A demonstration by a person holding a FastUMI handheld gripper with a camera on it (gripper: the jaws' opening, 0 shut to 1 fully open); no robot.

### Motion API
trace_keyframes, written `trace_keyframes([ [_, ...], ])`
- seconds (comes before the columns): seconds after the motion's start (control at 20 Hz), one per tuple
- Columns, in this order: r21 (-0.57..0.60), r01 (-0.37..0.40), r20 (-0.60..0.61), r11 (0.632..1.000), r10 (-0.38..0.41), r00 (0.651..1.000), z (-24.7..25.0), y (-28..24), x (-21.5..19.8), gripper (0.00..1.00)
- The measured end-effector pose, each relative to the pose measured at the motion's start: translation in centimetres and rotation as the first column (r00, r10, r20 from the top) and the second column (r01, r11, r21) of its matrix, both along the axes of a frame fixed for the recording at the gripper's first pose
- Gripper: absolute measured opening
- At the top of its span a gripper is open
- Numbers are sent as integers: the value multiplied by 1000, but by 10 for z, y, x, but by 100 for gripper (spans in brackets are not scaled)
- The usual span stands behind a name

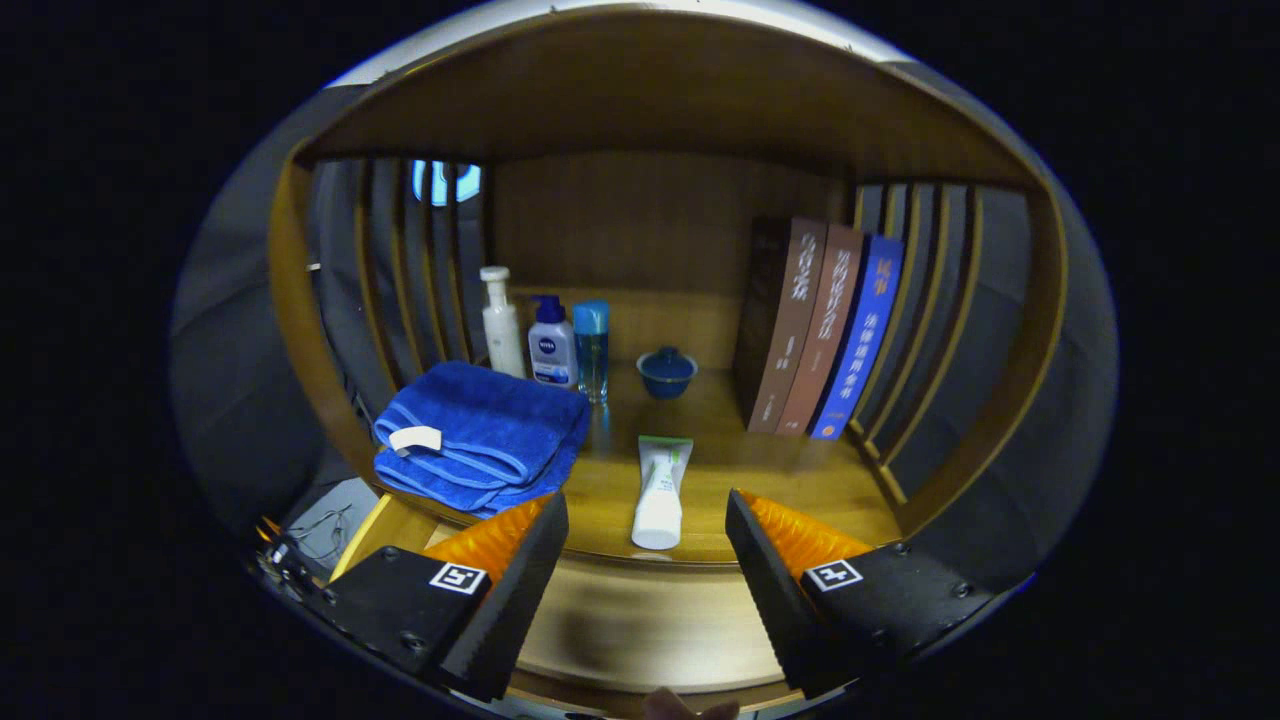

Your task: Pull open the drawer, take out the items inside it, and place them on the countertop above the cabinet.

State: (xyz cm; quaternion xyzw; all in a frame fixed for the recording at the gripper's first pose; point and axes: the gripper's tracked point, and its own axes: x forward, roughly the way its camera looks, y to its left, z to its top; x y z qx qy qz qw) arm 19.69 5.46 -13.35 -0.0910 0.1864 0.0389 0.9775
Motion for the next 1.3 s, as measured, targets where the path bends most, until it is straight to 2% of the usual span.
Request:
trace_keyframes([
  [0.3,-73,-11,268,997,30,963,16,17,-97,100],
  [0.5,-7,-17,336,1000,18,942,-5,22,-159,99],
  [0.65,19,-8,368,1000,0,930,-27,20,-188,98],
  [1.0,124,6,296,992,-43,954,-84,13,-204,99],
  [1.3,123,20,239,992,-50,970,-134,6,-192,99],
])
